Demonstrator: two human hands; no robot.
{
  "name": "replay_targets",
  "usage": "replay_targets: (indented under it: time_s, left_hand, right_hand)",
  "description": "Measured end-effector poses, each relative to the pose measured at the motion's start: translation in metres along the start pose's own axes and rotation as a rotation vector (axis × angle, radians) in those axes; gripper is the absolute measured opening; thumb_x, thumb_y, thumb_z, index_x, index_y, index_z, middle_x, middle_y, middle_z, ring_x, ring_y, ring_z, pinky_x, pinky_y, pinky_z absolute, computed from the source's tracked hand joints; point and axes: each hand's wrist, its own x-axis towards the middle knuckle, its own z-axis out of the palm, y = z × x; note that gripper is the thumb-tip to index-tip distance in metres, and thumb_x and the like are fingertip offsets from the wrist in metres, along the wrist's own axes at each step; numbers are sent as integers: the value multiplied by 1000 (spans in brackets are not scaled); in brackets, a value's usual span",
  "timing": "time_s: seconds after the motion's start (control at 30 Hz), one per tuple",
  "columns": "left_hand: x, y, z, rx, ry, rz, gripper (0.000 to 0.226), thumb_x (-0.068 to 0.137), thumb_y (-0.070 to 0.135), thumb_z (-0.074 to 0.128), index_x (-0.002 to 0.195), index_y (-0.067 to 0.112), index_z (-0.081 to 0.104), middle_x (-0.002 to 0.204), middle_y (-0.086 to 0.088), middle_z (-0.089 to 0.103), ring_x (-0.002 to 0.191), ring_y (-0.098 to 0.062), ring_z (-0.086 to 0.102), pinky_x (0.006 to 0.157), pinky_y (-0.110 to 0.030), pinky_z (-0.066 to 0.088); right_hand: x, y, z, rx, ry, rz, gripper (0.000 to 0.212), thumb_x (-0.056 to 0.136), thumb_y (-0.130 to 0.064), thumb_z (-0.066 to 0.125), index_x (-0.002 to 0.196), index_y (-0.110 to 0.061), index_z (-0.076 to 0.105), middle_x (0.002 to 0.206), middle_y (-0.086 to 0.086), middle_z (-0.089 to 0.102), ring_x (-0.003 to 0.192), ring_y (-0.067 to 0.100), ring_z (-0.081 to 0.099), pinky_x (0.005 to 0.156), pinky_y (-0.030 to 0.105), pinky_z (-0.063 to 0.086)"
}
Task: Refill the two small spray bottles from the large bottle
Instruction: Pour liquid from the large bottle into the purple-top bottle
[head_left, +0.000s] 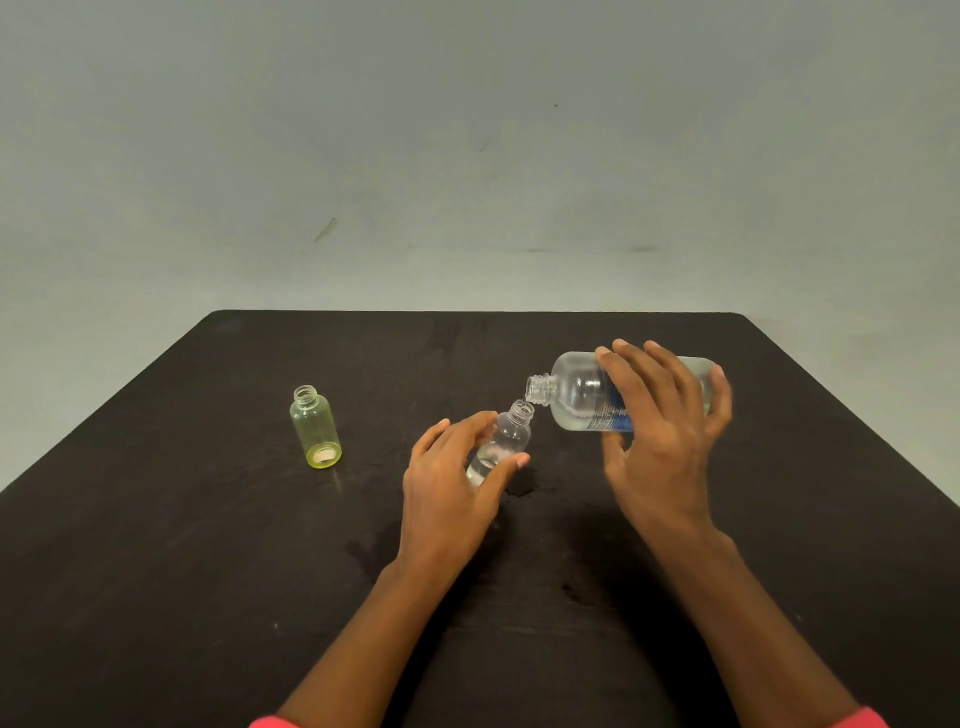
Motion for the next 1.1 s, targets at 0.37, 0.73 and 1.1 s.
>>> replay_targets:
  time_s: [0.37,0.73,1.1]
  left_hand:
    - [0,-1,0,10,-16,-14,42,74,39,76,113,28,62,100,27,57,117,-18,54,101,-35,42]
    - [0,-4,2,-5,-14,6,42,74,40,76,111,32,61,99,28,58,114,-19,56,97,-45,46]
    - [0,-10,5,-27,-26,2,42,73,42,76,111,33,60,98,31,57,115,-19,57,99,-42,46]
  right_hand:
    - [0,1,0,-4,10,0,88,58,8,79,132,-23,44,133,2,56,129,20,43,113,53,12]
    - [0,1,0,-7,13,-1,88,58,8,78,133,-24,44,133,1,56,130,19,42,113,54,13]
    - [1,0,-1,-1,19,1,86,59,9,78,132,-23,45,133,2,56,130,20,43,113,53,12]
